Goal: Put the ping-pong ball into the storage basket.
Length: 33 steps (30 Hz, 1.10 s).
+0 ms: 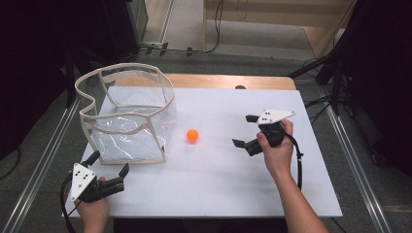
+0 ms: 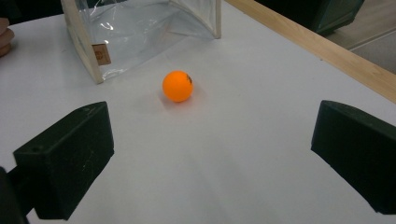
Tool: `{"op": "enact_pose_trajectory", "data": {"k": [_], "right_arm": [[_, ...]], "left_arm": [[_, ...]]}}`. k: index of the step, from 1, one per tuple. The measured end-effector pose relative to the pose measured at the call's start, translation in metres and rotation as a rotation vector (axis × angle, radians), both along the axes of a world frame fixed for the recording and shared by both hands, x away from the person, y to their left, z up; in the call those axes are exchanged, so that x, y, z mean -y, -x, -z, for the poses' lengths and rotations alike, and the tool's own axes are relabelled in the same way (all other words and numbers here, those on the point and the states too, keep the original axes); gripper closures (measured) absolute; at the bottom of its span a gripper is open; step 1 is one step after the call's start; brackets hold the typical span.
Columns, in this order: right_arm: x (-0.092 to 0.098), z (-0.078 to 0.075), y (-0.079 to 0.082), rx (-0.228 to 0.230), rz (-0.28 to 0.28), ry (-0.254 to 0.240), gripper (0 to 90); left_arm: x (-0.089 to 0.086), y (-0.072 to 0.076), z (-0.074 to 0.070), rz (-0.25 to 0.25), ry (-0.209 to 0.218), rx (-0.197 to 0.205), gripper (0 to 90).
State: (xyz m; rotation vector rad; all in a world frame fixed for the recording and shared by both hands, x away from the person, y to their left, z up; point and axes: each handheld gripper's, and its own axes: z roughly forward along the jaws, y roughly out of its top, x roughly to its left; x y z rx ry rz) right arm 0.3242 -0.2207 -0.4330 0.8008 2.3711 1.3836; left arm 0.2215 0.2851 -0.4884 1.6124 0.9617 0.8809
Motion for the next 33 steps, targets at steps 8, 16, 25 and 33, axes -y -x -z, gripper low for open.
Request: {"op": "enact_pose_trajectory", "data": {"k": [8,16,25,33], "right_arm": [[-0.009,-0.004,-0.008,-0.003,-0.021,0.026,0.0],[-0.022,-0.008,-0.017,-0.011,-0.046,0.053,0.0],[-0.034,-0.012,-0.026,-0.020,-0.070,0.074,0.0],[-0.046,-0.020,-0.033,-0.016,-0.094,0.095,0.0]], "left_arm": [[0.000,0.000,0.000,0.001,0.000,0.000,0.1],[-0.001,-0.001,0.000,0.002,0.004,-0.001,0.1],[-0.001,-0.001,0.000,0.003,0.006,-0.003,0.1],[-0.001,-0.001,0.000,0.005,0.004,-0.002,0.1]]}}
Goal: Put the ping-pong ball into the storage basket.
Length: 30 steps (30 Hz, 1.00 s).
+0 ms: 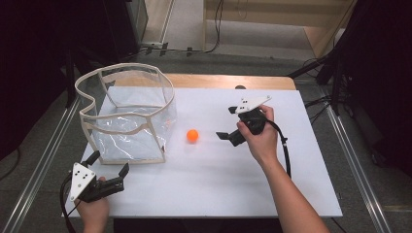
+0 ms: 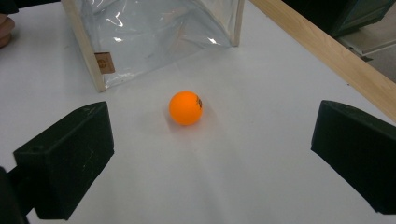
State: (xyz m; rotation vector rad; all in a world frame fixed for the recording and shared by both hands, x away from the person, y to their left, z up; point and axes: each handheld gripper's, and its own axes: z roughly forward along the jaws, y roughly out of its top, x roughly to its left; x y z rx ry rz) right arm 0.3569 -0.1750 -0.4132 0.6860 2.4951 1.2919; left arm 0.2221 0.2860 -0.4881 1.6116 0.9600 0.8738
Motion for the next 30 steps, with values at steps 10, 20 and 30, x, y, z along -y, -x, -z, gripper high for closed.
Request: {"op": "enact_pose_trajectory", "data": {"k": [10,20,30], "right_arm": [[-0.013,-0.005,-0.009,-0.012,-0.032,0.020,0.0],[-0.024,-0.007,-0.018,-0.035,-0.056,0.039,0.0],[-0.031,-0.007,-0.027,-0.050,-0.068,0.054,0.0]], "left_arm": [[0.000,0.000,0.000,0.001,0.002,0.000,0.1],[0.000,0.000,0.000,0.001,0.001,0.000,0.1],[0.000,-0.001,0.000,0.003,0.006,-0.001,0.1]]}}
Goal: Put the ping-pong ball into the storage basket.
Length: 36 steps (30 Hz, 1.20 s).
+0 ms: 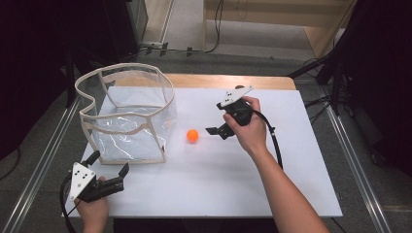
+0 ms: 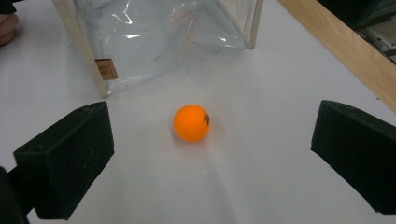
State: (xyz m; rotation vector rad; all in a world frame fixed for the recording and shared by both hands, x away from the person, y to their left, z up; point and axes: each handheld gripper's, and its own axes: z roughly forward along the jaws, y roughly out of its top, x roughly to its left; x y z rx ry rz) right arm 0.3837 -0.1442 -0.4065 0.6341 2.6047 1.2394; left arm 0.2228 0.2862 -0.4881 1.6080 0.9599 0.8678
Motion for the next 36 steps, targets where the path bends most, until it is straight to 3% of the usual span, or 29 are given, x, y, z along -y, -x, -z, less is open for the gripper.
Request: {"op": "enact_pose_trajectory", "data": {"k": [36], "right_arm": [[-0.038,0.009,-0.019,-0.058,-0.080,0.118,0.0]], "left_arm": [[-0.001,0.000,0.000,0.001,0.007,-0.001,0.1]]}}
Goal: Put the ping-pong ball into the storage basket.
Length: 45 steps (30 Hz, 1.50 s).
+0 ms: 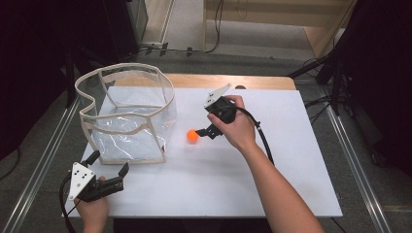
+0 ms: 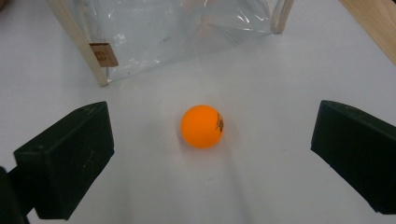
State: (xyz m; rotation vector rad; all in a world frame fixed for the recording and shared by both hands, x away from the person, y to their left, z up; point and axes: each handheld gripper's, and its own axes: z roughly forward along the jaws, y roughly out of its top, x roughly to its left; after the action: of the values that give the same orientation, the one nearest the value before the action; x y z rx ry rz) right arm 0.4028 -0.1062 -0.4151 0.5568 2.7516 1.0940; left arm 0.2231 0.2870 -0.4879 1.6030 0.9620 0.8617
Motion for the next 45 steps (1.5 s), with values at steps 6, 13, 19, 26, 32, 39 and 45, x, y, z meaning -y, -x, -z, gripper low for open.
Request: {"op": "enact_pose_trajectory", "data": {"k": [6,13,19,26,32,39,45], "right_arm": [[-0.006,0.006,-0.004,-0.012,-0.012,0.031,0.0],[-0.013,0.014,-0.008,-0.033,-0.022,0.056,4.4],[-0.021,0.021,-0.012,-0.042,-0.040,0.089,4.4],[-0.029,0.030,-0.014,-0.040,-0.040,0.134,13.6],[-0.036,0.039,-0.016,-0.046,-0.047,0.159,14.8],[-0.042,0.048,-0.017,-0.075,-0.043,0.191,24.4],[-0.045,0.053,-0.018,-0.099,-0.026,0.208,28.1]], "left_arm": [[0.000,0.000,0.000,0.001,-0.002,-0.003,0.1],[0.000,0.000,0.000,0.001,0.000,-0.002,0.1],[-0.001,0.000,0.000,0.001,0.001,-0.003,0.1],[-0.001,0.000,0.000,0.000,0.007,-0.002,0.1],[-0.002,-0.001,0.000,0.002,0.011,-0.003,0.1],[-0.002,-0.001,0.000,0.001,0.015,-0.005,0.1],[-0.002,-0.001,0.000,0.000,0.015,-0.004,0.1]]}}
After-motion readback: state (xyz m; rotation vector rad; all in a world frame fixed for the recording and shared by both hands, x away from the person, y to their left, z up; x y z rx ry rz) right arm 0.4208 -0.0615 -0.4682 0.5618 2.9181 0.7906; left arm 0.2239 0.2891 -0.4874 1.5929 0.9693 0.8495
